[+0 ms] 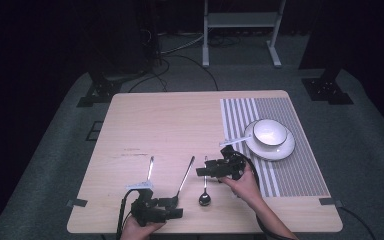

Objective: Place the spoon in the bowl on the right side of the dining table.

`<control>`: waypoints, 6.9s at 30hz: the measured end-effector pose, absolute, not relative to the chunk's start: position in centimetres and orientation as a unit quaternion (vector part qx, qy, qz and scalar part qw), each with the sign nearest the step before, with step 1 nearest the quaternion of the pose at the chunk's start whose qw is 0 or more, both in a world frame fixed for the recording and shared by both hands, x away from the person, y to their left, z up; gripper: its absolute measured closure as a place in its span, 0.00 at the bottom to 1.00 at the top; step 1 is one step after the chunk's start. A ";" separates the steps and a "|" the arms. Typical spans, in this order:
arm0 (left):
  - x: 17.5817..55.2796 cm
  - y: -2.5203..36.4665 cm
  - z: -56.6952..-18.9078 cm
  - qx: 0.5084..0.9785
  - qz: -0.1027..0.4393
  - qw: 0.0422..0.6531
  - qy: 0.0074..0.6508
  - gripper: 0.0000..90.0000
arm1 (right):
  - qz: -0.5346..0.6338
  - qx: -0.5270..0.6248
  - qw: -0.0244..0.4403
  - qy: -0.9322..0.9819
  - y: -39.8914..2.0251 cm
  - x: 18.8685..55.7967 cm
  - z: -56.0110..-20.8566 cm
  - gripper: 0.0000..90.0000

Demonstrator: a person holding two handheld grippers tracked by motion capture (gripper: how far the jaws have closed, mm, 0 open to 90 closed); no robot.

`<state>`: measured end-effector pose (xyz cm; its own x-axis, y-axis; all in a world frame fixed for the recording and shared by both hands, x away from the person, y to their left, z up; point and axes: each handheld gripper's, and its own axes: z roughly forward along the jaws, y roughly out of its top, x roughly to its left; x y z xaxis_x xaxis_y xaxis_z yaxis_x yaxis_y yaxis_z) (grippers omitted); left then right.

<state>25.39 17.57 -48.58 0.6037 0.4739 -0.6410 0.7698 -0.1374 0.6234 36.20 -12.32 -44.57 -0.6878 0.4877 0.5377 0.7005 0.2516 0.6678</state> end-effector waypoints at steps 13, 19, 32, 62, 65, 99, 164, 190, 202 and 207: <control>25.4 17.5 -48.6 0.739 -0.148 0.505 0.421 0.06 | -0.478 -0.377 0.116 -0.785 -10.9 37.0 -44.7 0.37; 25.3 17.5 -48.6 0.739 -0.149 0.505 0.421 0.06 | -0.478 -0.370 0.115 -0.788 -10.1 37.2 -44.6 0.38; 25.3 17.6 -48.6 0.739 -0.148 0.505 0.421 0.06 | -0.475 -0.382 0.109 -0.785 -8.7 38.0 -44.6 0.53; 25.3 17.6 -48.6 0.738 -0.150 0.506 0.420 0.06 | -0.493 -0.406 0.154 -0.754 -8.4 38.9 -45.1 0.92; 25.4 17.7 -48.6 0.738 -0.152 0.506 0.420 0.06 | -0.498 -0.406 0.172 -0.747 -8.6 38.9 -44.9 0.94; 25.3 18.9 -47.5 0.725 -0.135 0.535 0.413 0.06 | -0.550 -0.445 0.179 -0.684 -14.5 39.9 -41.7 0.99; 25.4 18.9 -47.6 0.727 -0.133 0.532 0.413 0.06 | -0.575 -0.565 0.065 -0.588 -30.4 41.6 -37.6 0.99; 25.4 18.8 -47.7 0.727 -0.133 0.531 0.413 0.06 | -0.583 -0.618 0.026 -0.526 -35.9 41.6 -36.9 0.99; 25.4 18.8 -47.7 0.727 -0.134 0.532 0.413 0.06 | -0.583 -0.635 0.006 -0.507 -37.3 41.7 -36.4 0.99; 25.4 18.8 -47.7 0.728 -0.134 0.531 0.413 0.06 | -0.582 -0.645 -0.004 -0.495 -38.3 41.6 -36.4 0.99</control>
<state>25.42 18.76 -47.73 0.6234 0.4583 -0.6336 0.7431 -0.0950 0.6624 41.55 -38.28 -36.39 -0.1669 0.6429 0.7475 0.6347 -0.5101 0.5805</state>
